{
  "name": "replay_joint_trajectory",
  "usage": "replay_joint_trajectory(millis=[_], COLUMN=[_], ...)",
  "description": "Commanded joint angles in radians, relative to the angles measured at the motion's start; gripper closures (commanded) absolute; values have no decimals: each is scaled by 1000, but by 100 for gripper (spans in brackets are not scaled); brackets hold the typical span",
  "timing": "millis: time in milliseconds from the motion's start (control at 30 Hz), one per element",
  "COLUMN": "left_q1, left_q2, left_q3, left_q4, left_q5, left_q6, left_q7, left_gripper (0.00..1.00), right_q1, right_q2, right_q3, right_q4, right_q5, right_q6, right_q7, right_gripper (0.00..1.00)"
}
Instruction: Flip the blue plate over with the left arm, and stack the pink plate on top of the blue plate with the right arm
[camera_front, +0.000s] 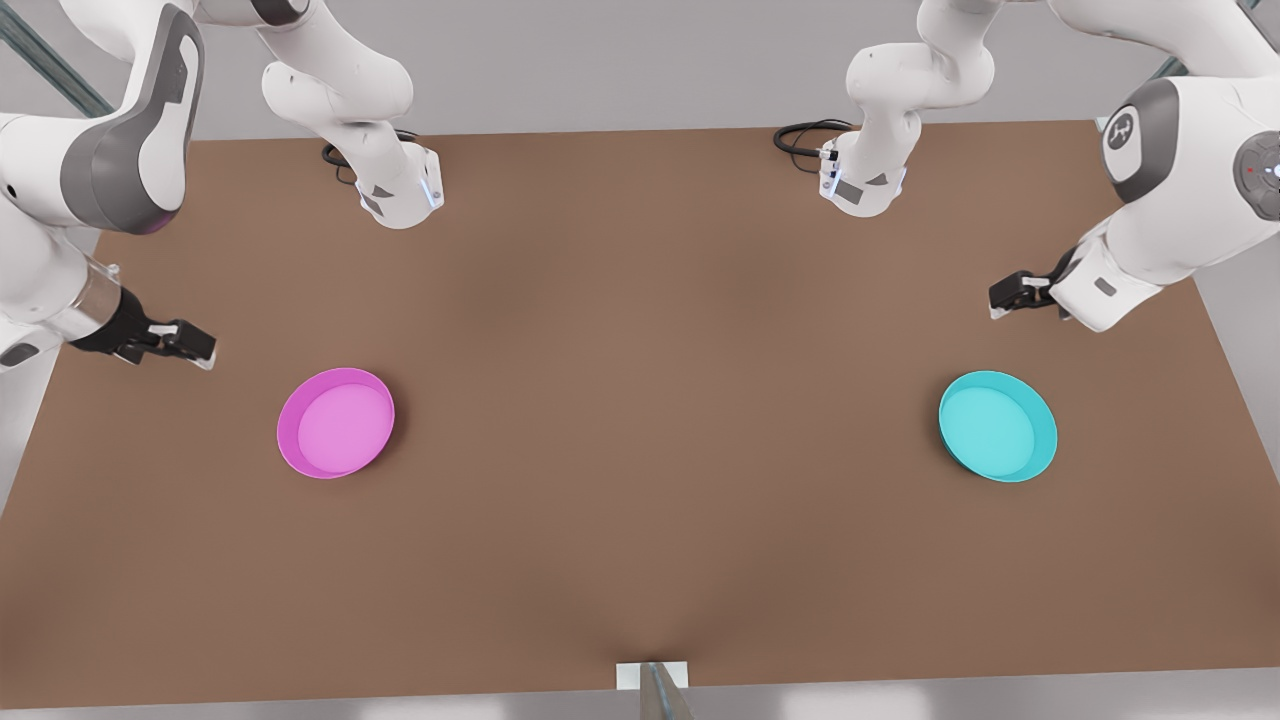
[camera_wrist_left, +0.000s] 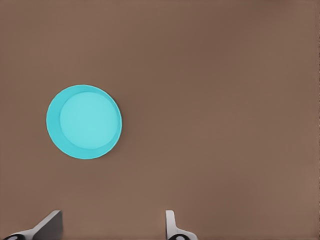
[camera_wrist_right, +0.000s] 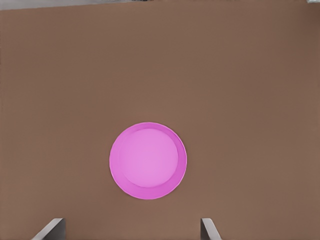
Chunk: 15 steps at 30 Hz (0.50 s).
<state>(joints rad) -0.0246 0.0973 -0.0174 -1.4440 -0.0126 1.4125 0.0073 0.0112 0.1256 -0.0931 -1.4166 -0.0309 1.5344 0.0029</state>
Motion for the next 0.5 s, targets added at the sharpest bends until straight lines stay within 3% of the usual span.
replay_joint_trajectory(millis=[0,133,200,267,333,467], left_q1=[0,69,193,275,307,316], left_q2=[-1,156,294,372,386,430], left_q3=[2,105,106,108,125,134], left_q4=[1,-13,-15,-16,-191,-210], left_q5=[-9,-75,-211,-213,-202,-216], left_q6=[3,103,206,284,575,695], left_q7=[-4,2,255,519,735,784], left_gripper=[0,0,0,0,0,0], right_q1=[0,0,0,0,0,1], right_q2=[-1,0,2,2,5,8], right_q3=[0,0,0,0,0,-2], right_q4=[1,2,2,2,4,4], right_q5=[0,0,0,0,0,0], right_q6=[41,39,39,38,38,38], right_q7=[-38,-38,-38,-38,-38,-38], right_gripper=[0,0,0,0,0,0])
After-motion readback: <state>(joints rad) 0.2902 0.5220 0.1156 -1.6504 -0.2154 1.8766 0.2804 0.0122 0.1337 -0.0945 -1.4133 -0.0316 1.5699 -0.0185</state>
